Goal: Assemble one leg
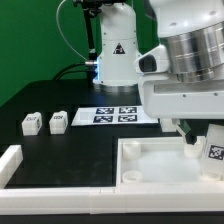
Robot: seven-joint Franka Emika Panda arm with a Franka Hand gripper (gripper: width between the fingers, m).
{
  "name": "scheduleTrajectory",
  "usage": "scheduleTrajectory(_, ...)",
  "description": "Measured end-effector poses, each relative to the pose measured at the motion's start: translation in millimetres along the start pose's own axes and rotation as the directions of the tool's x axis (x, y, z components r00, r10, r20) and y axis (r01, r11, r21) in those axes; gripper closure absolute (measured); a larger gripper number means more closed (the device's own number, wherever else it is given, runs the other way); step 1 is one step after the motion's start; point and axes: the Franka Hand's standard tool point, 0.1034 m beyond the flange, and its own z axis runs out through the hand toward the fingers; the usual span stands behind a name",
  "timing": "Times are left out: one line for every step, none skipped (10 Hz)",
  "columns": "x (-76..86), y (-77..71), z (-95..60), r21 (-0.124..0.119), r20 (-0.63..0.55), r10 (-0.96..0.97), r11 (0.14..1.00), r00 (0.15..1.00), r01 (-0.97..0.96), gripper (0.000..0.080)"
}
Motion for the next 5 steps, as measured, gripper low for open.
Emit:
scheduleTrajectory(-1.8,-1.8,0.7,-0.01,-0.002,-0.099,0.995,0.995,0.099,0.0151)
scheduleTrajectory(-0.9,-0.8,0.5,-0.009,-0.003,-0.107,0.994,0.994,0.107,0.0162)
scheduleTrajectory(-1.1,-1.0,0.6,-0.007,-0.002,-0.067,0.998,0.998,0.067,0.0162)
scheduleTrajectory(-1.4,-1.3,0.7,-0.005,-0.002,-0.047,0.999,0.999,0.047,0.0329)
scheduleTrajectory(-1.9,2.7,1.7,-0.009,0.002,0.061,0.998,0.998,-0.061,0.0481)
